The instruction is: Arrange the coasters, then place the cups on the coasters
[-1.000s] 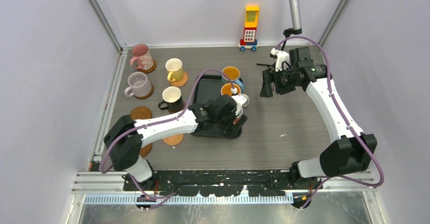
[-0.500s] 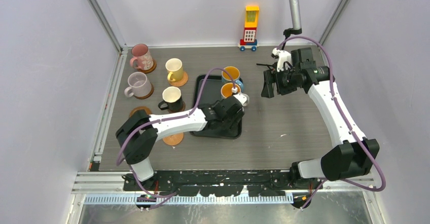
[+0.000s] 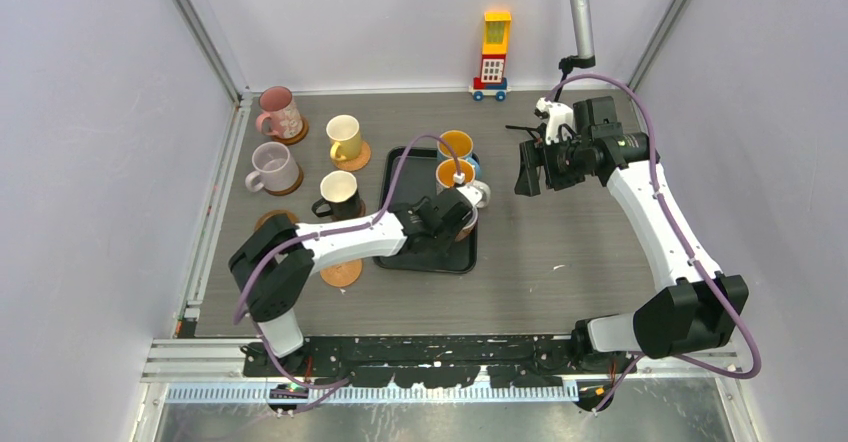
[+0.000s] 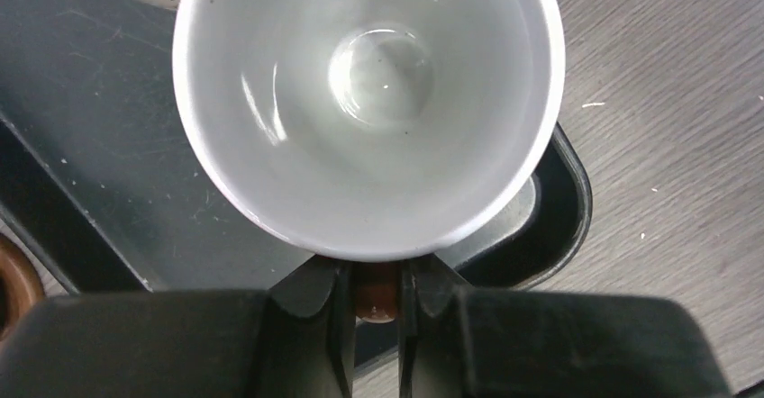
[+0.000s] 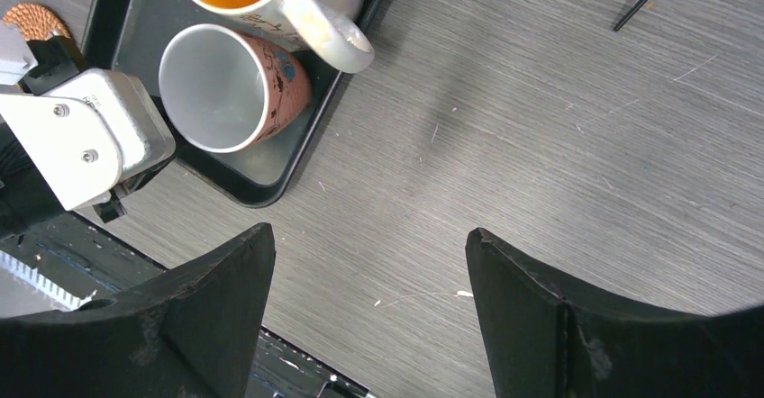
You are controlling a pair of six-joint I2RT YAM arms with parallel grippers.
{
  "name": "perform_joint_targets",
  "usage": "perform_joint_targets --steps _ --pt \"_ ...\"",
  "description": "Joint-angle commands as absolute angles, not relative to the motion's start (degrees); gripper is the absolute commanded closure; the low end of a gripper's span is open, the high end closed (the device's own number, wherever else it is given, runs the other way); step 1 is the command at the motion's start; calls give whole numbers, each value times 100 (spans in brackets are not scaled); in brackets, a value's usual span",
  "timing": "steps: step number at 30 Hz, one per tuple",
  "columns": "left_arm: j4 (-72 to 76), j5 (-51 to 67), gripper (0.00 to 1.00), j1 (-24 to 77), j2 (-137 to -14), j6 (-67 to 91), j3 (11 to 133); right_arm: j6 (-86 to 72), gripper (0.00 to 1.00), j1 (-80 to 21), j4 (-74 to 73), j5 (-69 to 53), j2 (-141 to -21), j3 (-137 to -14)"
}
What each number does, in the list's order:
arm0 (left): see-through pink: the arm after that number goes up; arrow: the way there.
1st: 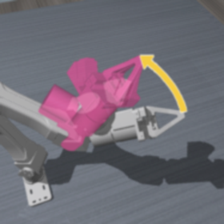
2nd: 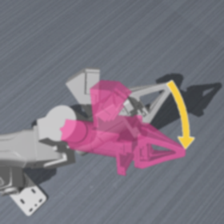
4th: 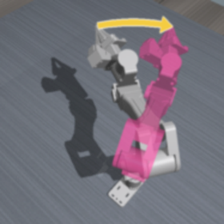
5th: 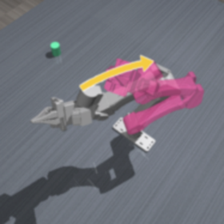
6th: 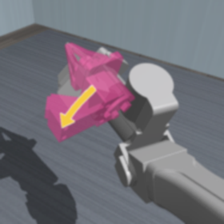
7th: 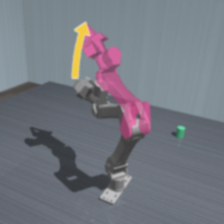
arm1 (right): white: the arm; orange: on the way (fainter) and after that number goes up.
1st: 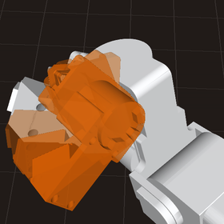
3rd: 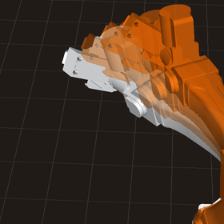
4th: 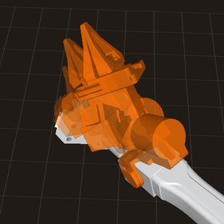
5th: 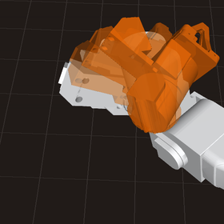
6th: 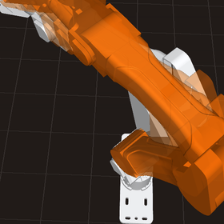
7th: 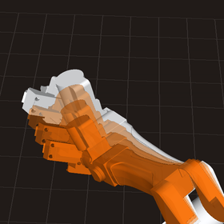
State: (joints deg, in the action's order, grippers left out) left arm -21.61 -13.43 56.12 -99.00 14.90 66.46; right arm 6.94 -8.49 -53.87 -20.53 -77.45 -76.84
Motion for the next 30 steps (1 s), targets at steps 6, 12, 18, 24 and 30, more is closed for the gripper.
perform_joint_targets --steps 6,12,18,24,30 --pt "-1789 -1244 100 5395 -9233 870 6340 694 18 -827 -5290 -2194 -7496 -7649" --pt "-1499 -713 100 5077 -8135 241 5661 710 18 -833 -5300 -2245 -7513 -7597" --pt "-1745 221 100 4455 -7002 -519 5030 742 18 -826 -5335 -2307 -7566 -7619" --pt "-2965 1309 100 3630 -5727 -1411 4549 740 18 -831 -5370 -2395 -7609 -7630" --pt "-4422 1775 100 2925 -4849 -2281 4398 630 19 -834 -5381 -2573 -7580 -7482"
